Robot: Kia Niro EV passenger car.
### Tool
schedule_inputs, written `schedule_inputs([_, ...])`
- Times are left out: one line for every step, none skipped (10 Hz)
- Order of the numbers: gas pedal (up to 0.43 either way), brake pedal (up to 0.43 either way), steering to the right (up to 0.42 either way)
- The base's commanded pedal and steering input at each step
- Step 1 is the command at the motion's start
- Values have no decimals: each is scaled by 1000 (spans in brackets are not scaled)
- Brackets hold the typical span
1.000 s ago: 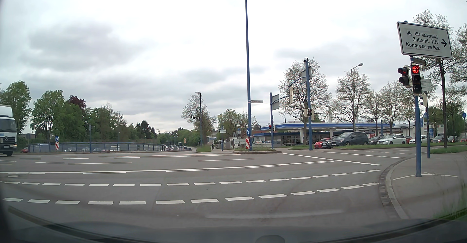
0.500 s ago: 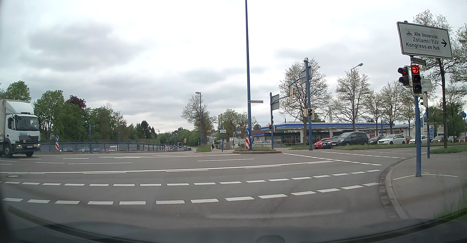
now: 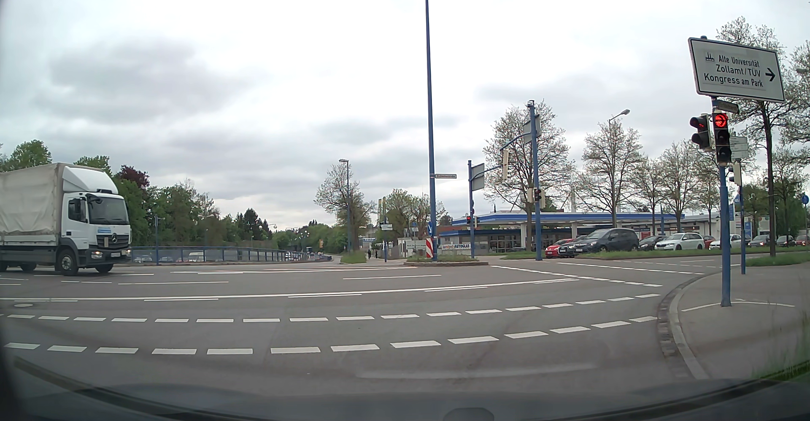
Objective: Follow the waypoints while adhering to traffic rules and regulations
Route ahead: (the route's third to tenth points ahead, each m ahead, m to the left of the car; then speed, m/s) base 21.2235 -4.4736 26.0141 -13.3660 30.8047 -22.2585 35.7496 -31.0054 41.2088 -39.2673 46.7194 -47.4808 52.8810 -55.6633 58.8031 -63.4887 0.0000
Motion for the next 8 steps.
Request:
schedule_inputs([0, 244, 33])
schedule_inputs([0, 244, 33])
schedule_inputs([0, 244, 33])
schedule_inputs([0, 244, 33])
schedule_inputs([0, 244, 33])
schedule_inputs([0, 244, 33])
schedule_inputs([0, 244, 33])
schedule_inputs([0, 244, 33])
